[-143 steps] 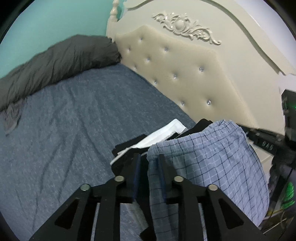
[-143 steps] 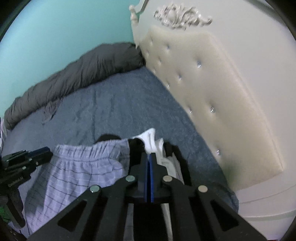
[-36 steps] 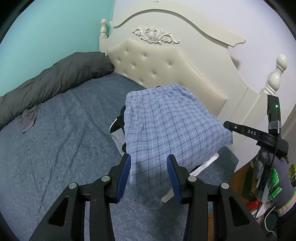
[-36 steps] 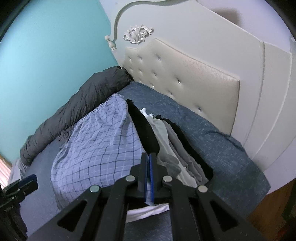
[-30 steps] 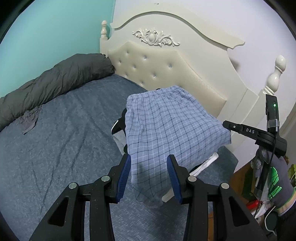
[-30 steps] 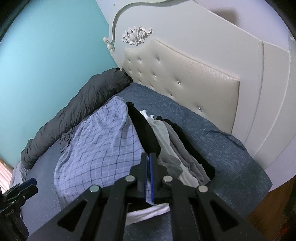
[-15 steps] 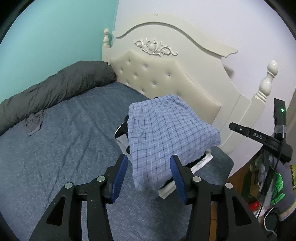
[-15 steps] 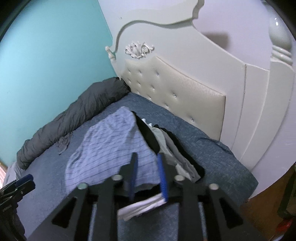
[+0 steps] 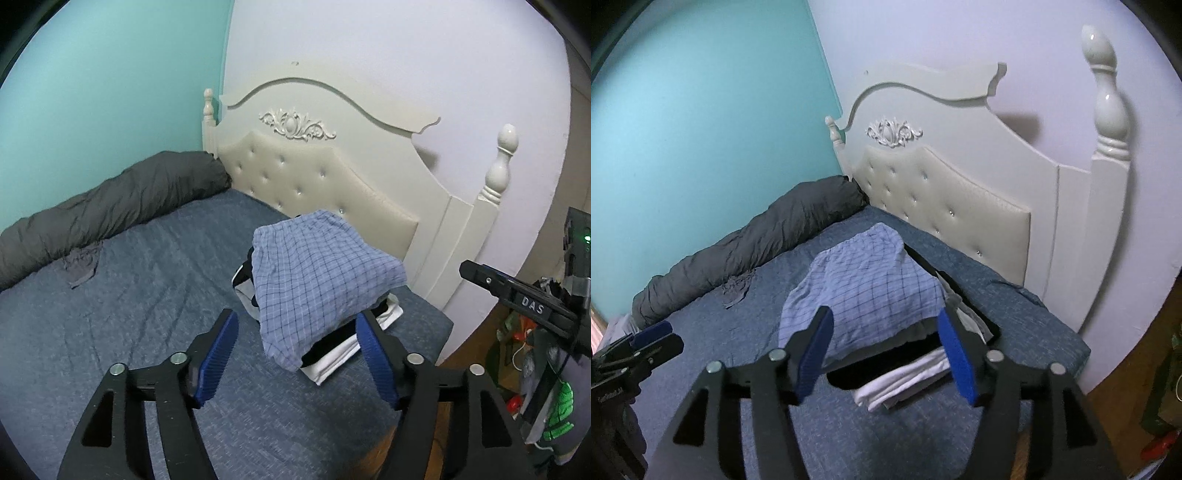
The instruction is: Fold clothes
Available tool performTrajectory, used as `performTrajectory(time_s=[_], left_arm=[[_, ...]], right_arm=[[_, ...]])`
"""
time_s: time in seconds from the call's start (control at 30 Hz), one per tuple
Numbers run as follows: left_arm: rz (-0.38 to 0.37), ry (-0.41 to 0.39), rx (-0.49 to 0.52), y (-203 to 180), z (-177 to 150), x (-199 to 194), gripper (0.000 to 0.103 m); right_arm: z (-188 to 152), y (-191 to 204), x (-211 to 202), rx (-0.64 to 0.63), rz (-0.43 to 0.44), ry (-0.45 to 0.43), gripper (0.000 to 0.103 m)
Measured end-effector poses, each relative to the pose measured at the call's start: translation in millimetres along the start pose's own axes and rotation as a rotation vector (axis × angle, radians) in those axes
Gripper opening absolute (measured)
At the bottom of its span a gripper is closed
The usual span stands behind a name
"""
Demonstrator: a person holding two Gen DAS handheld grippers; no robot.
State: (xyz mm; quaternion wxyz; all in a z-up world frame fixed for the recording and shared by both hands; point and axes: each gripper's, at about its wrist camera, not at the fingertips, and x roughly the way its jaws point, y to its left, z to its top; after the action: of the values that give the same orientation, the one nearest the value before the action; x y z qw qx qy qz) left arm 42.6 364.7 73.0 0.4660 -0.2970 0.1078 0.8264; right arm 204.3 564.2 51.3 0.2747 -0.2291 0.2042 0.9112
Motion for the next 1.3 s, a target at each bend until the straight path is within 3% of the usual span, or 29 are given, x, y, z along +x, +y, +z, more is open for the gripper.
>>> performTrajectory(time_s=[0.17, 0.6, 1.3], left_arm=[[0.011, -0.014, -0.001, -0.8, -5.4, -19.6, 0.077], [0.050, -0.083, 0.003, 1.6, -31.7, -65.8, 0.092], [0.072, -0.132, -0.003, 15.5, -79.0, -120.0, 0.101]], right_arm=[[-10.7, 13.5, -25.0, -0.031, -0.024, -0.024, 0.075], [-48.3, 41.9, -76.5, -0.061, -0.057, -0.048, 0.090], [-93.8, 79.6, -119.9, -0.077, -0.069, -0.056, 0.099]])
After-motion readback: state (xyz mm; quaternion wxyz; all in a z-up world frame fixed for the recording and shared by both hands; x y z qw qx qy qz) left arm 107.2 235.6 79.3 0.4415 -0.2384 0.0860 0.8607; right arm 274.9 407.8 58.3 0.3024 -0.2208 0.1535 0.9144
